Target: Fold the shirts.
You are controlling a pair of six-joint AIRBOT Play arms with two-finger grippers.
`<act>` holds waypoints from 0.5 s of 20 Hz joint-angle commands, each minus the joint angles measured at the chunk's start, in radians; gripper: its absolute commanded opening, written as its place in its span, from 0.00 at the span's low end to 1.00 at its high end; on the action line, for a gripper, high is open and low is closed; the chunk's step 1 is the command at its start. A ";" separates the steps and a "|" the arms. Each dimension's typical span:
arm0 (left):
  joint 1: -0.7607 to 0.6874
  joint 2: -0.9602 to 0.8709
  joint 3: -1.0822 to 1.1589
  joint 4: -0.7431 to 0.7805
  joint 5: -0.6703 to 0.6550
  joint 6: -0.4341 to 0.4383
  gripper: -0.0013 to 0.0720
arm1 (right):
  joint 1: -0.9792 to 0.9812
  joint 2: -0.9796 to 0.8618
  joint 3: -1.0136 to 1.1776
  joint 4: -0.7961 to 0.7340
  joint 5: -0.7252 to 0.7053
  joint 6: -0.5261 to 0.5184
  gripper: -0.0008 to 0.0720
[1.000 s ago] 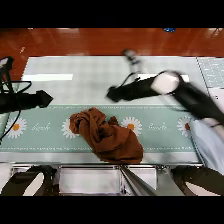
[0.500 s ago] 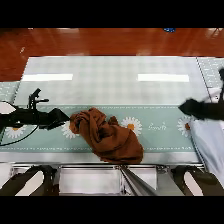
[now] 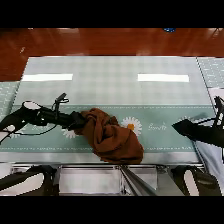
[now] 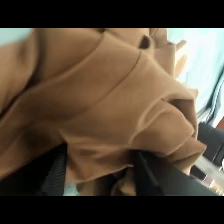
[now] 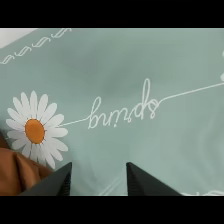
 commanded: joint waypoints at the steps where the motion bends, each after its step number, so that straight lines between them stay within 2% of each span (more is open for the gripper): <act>1: -0.069 -0.045 0.040 -0.023 0.024 0.042 0.34 | -0.005 0.010 -0.014 -0.021 0.030 -0.006 0.57; 2: -0.068 -0.045 0.051 -0.022 0.021 0.045 0.04 | -0.005 0.010 -0.014 -0.027 0.045 -0.006 0.57; 8: -0.059 -0.042 0.104 0.007 0.004 0.044 0.03 | -0.005 0.010 -0.014 -0.060 0.139 -0.037 0.57; 10: -0.032 -0.035 0.124 0.054 -0.012 0.013 0.03 | -0.005 0.010 -0.024 -0.057 0.184 -0.043 0.57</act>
